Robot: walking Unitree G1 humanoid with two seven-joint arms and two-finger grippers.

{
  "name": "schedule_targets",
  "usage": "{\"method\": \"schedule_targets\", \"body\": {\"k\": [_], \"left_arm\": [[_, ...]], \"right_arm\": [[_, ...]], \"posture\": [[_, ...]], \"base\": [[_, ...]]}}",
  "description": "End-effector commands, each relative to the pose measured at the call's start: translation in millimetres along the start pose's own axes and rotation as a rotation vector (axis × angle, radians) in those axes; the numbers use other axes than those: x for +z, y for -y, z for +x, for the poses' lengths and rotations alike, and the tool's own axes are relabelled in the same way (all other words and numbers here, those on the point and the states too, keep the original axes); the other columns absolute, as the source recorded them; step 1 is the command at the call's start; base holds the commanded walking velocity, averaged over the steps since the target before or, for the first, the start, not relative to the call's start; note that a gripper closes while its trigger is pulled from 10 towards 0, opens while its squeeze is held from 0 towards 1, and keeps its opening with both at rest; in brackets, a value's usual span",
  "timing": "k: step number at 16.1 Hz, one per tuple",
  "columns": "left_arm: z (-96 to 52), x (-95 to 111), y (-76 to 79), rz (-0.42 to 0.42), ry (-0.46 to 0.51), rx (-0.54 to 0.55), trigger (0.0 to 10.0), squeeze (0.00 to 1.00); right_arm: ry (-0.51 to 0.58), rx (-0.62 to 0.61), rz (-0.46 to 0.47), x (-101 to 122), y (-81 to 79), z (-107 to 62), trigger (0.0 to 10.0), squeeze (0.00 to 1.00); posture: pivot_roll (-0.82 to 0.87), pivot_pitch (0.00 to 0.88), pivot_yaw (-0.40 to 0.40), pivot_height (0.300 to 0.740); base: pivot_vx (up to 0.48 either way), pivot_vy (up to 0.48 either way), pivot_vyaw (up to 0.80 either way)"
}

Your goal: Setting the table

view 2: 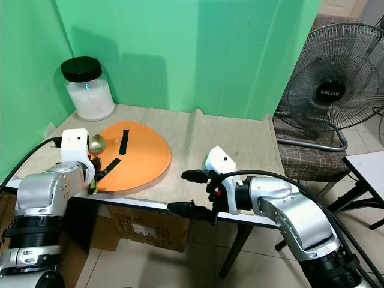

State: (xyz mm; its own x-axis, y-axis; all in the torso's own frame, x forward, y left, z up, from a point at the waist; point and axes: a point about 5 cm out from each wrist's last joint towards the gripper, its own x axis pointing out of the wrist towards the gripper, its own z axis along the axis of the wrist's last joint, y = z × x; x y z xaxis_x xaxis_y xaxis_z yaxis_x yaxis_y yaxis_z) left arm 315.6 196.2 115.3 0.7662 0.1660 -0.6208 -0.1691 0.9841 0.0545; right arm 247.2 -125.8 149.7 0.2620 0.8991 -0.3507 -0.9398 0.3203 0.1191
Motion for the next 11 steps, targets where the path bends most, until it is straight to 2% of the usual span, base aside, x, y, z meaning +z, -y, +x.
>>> {"method": "schedule_targets", "body": {"k": [1, 11], "left_arm": [[2.0, -1.3, 1.8, 0.006, -0.021, -0.016, 0.0, 0.0], [1.5, 2.9, 0.9, 0.009, -0.002, -0.018, 0.0, 0.0]], "right_arm": [[-0.008, 0.014, -0.015, 2.9, -2.1, -0.7, 10.0, 0.0], [-0.008, 0.022, -0.022, 4.3, -0.9, 0.6, 10.0, 0.0]], "posture": [[-0.03, 0.0, 0.011, 0.74], [-0.03, 0.0, 0.005, 0.74]], "base": [[0.0, 0.0, 0.0], [0.0, 0.0, 0.0]]}}
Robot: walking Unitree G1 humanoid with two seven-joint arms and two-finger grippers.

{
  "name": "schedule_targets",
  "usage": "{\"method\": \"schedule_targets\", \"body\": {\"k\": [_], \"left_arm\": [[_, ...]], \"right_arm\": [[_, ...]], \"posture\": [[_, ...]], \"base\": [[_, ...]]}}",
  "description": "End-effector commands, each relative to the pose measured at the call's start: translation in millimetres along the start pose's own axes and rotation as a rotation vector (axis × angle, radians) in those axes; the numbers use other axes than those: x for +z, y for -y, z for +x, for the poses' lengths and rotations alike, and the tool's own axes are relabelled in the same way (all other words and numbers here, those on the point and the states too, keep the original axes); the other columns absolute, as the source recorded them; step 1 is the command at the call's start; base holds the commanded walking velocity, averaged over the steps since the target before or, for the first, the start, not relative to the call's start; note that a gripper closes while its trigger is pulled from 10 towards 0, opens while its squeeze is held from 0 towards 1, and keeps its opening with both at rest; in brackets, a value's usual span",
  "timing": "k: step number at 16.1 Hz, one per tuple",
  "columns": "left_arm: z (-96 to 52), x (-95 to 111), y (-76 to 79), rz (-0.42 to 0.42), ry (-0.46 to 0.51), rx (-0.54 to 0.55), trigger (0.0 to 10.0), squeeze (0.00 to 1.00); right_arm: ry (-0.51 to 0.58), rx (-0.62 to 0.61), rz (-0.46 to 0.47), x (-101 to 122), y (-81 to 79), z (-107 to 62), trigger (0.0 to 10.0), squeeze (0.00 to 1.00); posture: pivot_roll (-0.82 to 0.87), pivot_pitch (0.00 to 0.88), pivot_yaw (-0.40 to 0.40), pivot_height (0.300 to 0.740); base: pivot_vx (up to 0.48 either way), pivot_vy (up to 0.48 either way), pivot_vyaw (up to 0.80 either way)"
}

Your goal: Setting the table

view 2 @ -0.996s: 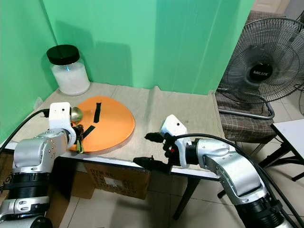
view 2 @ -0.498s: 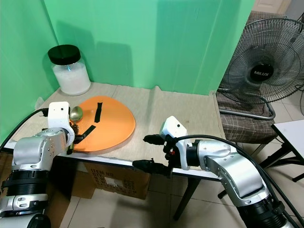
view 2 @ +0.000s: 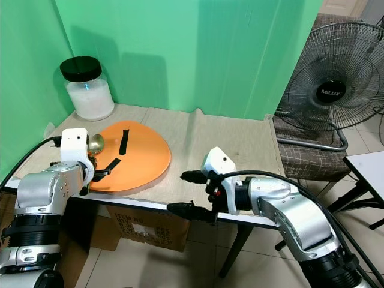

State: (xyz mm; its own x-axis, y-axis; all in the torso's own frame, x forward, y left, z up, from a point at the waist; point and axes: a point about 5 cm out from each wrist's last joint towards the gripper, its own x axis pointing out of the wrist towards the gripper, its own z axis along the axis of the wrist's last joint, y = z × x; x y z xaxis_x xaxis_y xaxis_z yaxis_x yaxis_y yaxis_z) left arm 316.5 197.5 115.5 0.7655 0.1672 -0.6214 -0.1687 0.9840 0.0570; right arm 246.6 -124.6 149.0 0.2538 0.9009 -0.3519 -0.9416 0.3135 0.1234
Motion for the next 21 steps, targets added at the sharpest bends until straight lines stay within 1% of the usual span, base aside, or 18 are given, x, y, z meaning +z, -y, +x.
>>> {"method": "schedule_targets", "body": {"k": [1, 5, 6, 7, 9, 10, 11, 12, 13, 14, 15, 16, 17, 18, 19, 20, 21], "left_arm": [[0.5, 2.2, 1.9, 0.008, 0.0, -0.02, 0.0, 0.0], [-0.7, 4.4, 1.1, 0.026, 0.023, -0.021, 0.0, 0.0], [-1.1, 6.0, 1.3, 0.054, 0.049, -0.029, 0.0, 0.0], [-2.2, 9.6, 2.3, 0.122, 0.117, -0.051, 0.0, 0.0], [-3.2, 11.4, 2.9, 0.133, 0.15, -0.064, 0.0, 0.0], [-5.7, 14.9, 3.4, 0.145, 0.184, -0.076, 0.0, 0.0], [-15.7, 30.1, 6.9, 0.163, 0.306, -0.102, 0.0, 0.0], [-20.7, 36.6, 8.8, 0.171, 0.365, -0.119, 0.0, 0.0], [-34.3, 47.9, 15.4, 0.196, 0.486, -0.189, 0.0, 0.0], [-53.7, 52.8, 27.9, 0.247, 0.596, -0.301, 0.0, 0.0], [-61.7, 52.2, 33.2, 0.266, 0.628, -0.344, 0.0, 0.0], [-77.0, 48.8, 40.1, 0.282, 0.686, -0.393, 1.0, 0.0], [-84.3, 46.5, 42.1, 0.289, 0.717, -0.405, 3.9, 0.0], [-88.5, 44.3, 42.5, 0.281, 0.728, -0.407, 9.5, 0.0], [-95.4, 40.9, 42.1, 0.255, 0.748, -0.39, 10.0, 0.0], [-102.2, 36.8, 41.2, 0.217, 0.775, -0.371, 10.0, 0.0], [-106.0, 32.5, 40.4, 0.178, 0.781, -0.361, 10.0, 0.0]], "right_arm": [[-0.005, 0.014, -0.024, 4.7, 0.1, -0.4, 10.0, 0.0], [-0.005, 0.015, -0.025, 4.9, 0.0, 0.3, 10.0, 0.0], [-0.006, 0.015, -0.025, 4.7, -0.1, 0.4, 10.0, 0.0], [-0.005, 0.013, -0.025, 4.8, -0.4, 0.6, 10.0, 0.0], [-0.002, 0.01, -0.026, 5.3, -0.2, 0.5, 10.0, 0.0], [0.007, -0.002, -0.028, 6.3, 0.8, -0.1, 10.0, 0.0], [0.055, -0.067, -0.026, 11.1, 5.0, -2.1, 10.0, 0.0], [0.078, -0.101, -0.024, 13.3, 7.0, -3.2, 10.0, 0.0], [0.123, -0.2, -0.002, 17.2, 12.1, -5.6, 10.0, 0.0], [0.19, -0.349, 0.023, 22.8, 17.5, -7.0, 10.0, 0.0], [0.213, -0.413, 0.053, 23.7, 19.4, -7.6, 10.0, 0.0], [0.273, -0.506, 0.091, 26.9, 16.9, -8.2, 10.0, 0.0], [0.298, -0.559, 0.105, 27.9, 14.5, -9.4, 10.0, 0.0], [0.315, -0.601, 0.128, 27.5, 13.3, -10.5, 10.0, 0.0], [0.338, -0.703, 0.141, 27.3, 12.8, -15.0, 10.0, 0.0], [0.372, -0.785, 0.148, 28.4, 13.5, -19.8, 10.0, 0.0], [0.385, -0.816, 0.15, 29.3, 13.8, -22.0, 10.0, 0.0]], "posture": [[-0.03, 0.0, 0.005, 0.74], [-0.03, 0.0, 0.007, 0.74], [-0.03, 0.0, 0.008, 0.74], [-0.03, 0.0, 0.009, 0.74], [-0.03, 0.0, 0.011, 0.74], [-0.03, 0.0, 0.011, 0.74], [-0.03, 0.0, 0.005, 0.74], [-0.03, 0.0, 0.004, 0.74], [-0.03, 0.0, 0.002, 0.74], [-0.04, 0.0, 0.0, 0.74], [-0.04, 0.0, -0.003, 0.74], [-0.04, 0.0, -0.004, 0.74], [-0.05, 0.0, -0.004, 0.74], [-0.05, 0.0, -0.003, 0.74], [-0.06, 0.0, -0.002, 0.74], [-0.06, 0.0, -0.003, 0.74], [-0.06, 0.0, -0.001, 0.74]], "base": [[0.0, 0.0, 0.0], [0.0, 0.0, 0.0], [0.0, 0.0, 0.0], [0.0, 0.0, 0.0], [0.0, 0.0, 0.0], [0.0, 0.0, 0.0], [0.0, 0.0, 0.0], [0.0, 0.0, 0.0], [0.0, 0.0, 0.0], [0.0, 0.0, 0.0], [0.0, 0.0, 0.0], [0.0, 0.0, 0.0], [0.0, 0.0, 0.0], [0.0, 0.0, -0.73], [0.0, 0.0, -0.8], [0.0, 0.0, -0.8], [0.0, 0.0, -0.8]]}}
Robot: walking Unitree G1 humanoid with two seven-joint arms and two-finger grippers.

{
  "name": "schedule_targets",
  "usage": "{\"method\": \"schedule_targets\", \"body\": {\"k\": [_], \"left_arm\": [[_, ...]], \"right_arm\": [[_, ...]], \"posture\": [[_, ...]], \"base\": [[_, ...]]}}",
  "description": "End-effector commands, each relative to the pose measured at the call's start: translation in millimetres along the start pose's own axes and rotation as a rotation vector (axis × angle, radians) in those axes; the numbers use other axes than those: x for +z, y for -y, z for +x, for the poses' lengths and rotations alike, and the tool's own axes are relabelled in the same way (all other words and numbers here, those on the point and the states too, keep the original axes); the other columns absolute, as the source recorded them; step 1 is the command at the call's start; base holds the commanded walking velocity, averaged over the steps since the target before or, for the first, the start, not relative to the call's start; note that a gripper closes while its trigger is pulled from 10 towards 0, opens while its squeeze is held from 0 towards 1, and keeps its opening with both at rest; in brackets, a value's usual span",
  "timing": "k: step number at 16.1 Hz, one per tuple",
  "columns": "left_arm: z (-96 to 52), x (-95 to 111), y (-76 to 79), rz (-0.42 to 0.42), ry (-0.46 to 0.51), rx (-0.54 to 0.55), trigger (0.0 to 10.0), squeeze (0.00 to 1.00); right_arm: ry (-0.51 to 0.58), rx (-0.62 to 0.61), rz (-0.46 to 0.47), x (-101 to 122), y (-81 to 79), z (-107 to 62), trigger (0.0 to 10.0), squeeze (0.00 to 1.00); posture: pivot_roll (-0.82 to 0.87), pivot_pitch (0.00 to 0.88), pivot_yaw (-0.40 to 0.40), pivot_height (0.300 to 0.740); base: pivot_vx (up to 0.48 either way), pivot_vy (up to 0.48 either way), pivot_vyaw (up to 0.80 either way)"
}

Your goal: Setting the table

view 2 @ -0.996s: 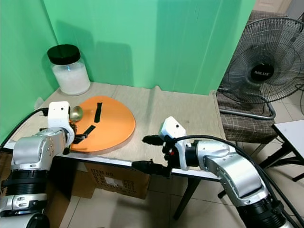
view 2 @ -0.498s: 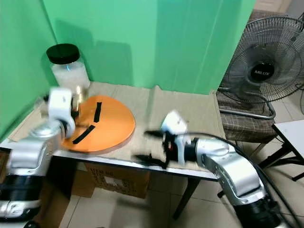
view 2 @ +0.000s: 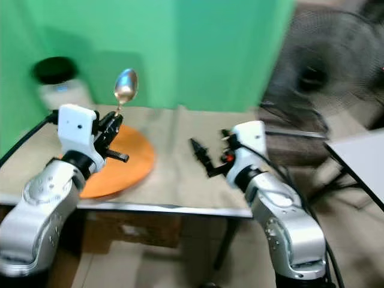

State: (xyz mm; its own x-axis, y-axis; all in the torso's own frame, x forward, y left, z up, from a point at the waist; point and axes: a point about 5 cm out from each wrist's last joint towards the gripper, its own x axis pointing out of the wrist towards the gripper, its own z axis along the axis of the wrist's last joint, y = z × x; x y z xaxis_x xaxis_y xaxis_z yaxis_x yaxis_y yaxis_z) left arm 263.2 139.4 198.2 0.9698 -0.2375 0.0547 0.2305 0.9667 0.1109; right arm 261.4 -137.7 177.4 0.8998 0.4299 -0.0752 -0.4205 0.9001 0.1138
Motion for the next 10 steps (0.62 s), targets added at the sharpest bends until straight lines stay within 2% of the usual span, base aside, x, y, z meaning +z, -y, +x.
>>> {"method": "schedule_targets", "body": {"k": [1, 2, 5, 10], "left_arm": [[-7.9, 2.2, -4.4, -0.049, 0.024, 0.06, 10.0, 0.0], [-13.7, -2.9, -5.6, -0.073, 0.007, 0.089, 10.0, 0.0], [-22.0, -10.8, -5.6, -0.037, -0.021, 0.104, 10.0, 0.0], [-27.8, -17.2, -13.0, -0.011, -0.045, 0.152, 10.0, 0.0]], "right_arm": [[0.038, -0.054, 0.0, 7.1, 1.3, -3.0, 10.0, 0.0], [0.048, -0.078, 0.026, 8.2, -0.2, -3.4, 10.0, 0.0], [0.046, -0.097, 0.043, 5.1, -6.4, -3.1, 10.0, 0.0], [0.028, -0.198, 0.026, -3.3, 2.5, -1.8, 10.0, 0.0]], "posture": [[-0.06, 0.0, -0.002, 0.74], [-0.06, 0.0, -0.003, 0.74], [-0.06, 0.002, -0.011, 0.74], [-0.06, 0.002, -0.019, 0.74]], "base": [[0.0, 0.0, -0.8], [0.0, 0.0, -0.8], [0.0, 0.0, -0.8], [0.0, 0.0, -0.8]]}}
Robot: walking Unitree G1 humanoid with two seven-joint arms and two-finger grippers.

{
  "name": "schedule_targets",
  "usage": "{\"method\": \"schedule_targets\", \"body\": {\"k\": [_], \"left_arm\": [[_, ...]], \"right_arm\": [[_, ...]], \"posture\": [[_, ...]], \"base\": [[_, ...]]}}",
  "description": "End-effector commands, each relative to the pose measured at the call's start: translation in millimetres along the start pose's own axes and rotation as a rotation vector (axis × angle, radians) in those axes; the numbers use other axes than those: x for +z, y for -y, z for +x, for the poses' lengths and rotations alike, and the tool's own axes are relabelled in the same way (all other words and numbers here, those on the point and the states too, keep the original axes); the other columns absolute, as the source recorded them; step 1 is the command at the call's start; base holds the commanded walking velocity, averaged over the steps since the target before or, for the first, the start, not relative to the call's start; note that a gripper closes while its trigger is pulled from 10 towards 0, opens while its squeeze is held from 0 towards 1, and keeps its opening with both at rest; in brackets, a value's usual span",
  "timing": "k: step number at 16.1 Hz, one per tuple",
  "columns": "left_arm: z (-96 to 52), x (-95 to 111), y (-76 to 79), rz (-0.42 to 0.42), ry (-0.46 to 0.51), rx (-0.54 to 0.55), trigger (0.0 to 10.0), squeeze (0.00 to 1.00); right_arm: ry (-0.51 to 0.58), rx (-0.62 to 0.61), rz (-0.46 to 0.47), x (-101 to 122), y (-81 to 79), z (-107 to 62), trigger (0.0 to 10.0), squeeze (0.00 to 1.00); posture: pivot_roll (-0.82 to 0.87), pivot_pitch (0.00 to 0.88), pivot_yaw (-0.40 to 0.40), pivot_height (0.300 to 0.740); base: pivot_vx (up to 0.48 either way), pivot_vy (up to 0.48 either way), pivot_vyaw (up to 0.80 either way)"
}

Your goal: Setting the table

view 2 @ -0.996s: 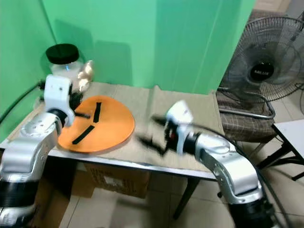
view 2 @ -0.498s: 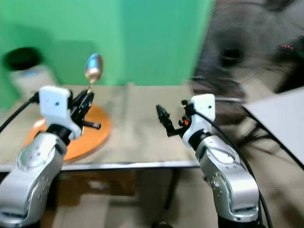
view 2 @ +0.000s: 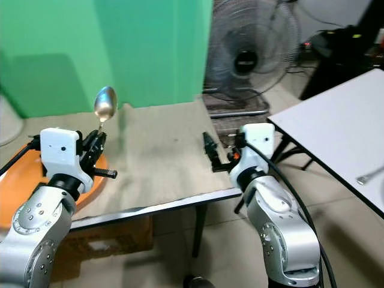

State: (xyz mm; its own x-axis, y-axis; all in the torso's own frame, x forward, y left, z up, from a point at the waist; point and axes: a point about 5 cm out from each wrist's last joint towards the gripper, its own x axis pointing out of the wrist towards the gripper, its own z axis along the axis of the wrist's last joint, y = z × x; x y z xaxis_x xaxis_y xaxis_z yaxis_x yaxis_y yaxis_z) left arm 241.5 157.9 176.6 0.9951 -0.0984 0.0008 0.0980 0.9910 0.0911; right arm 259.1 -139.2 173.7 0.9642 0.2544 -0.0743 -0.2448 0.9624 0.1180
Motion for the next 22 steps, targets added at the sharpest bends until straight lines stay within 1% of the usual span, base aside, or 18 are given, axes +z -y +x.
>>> {"method": "schedule_targets", "body": {"k": [1, 3, 5, 8, 10, 11, 16, 22], "left_arm": [[-1.4, 4.6, -3.9, 0.023, 0.029, 0.018, 10.0, 0.0], [-2.5, 4.5, -2.9, 0.044, 0.034, 0.006, 10.0, 0.0], [-2.9, 4.4, -2.2, 0.042, 0.035, 0.005, 10.0, 0.0], [-2.2, 4.5, -1.5, 0.041, 0.035, -0.001, 10.0, 0.0], [-2.4, 3.6, -3.2, 0.033, 0.034, 0.014, 10.0, 0.0], [-3.0, 2.1, -4.2, 0.024, 0.03, 0.027, 10.0, 0.0], [-1.9, 3.2, -5.6, 0.026, 0.039, 0.034, 10.0, 0.0], [4.6, 8.0, 0.8, 0.043, 0.058, -0.013, 10.0, 0.0]], "right_arm": [[0.007, -0.021, -0.022, 0.7, 2.6, 0.4, 10.0, 0.0], [-0.015, -0.02, -0.038, -2.9, 3.4, -3.3, 10.0, 0.0], [-0.047, -0.002, -0.014, -6.4, 3.0, -9.3, 10.0, 0.0], [-0.078, 0.026, -0.06, -10.2, 6.1, -19.5, 10.0, 0.0], [-0.061, -0.009, -0.042, -7.2, 8.3, -15.1, 10.0, 0.0], [-0.039, -0.034, -0.014, -2.7, 5.6, -9.2, 10.0, 0.0], [-0.028, -0.049, -0.002, -2.0, -1.2, -10.6, 10.0, 0.0], [-0.017, -0.091, 0.003, -0.9, 1.6, -13.1, 10.0, 0.0]], "posture": [[-0.06, 0.003, -0.017, 0.74], [-0.06, 0.006, -0.011, 0.74], [-0.06, 0.007, -0.006, 0.74], [-0.07, 0.008, -0.002, 0.74], [-0.07, 0.01, -0.002, 0.74], [-0.07, 0.01, -0.002, 0.74], [-0.07, 0.015, -0.006, 0.74], [-0.08, 0.018, 0.008, 0.74]], "base": [[0.0, 0.0, -0.8], [0.0, 0.0, -0.8], [0.0, 0.0, -0.8], [0.0, -0.39, -0.8], [0.0, -0.401, -0.8], [0.0, -0.401, -0.8], [0.0, -0.403, -0.8], [0.0, -0.401, -0.8]]}}
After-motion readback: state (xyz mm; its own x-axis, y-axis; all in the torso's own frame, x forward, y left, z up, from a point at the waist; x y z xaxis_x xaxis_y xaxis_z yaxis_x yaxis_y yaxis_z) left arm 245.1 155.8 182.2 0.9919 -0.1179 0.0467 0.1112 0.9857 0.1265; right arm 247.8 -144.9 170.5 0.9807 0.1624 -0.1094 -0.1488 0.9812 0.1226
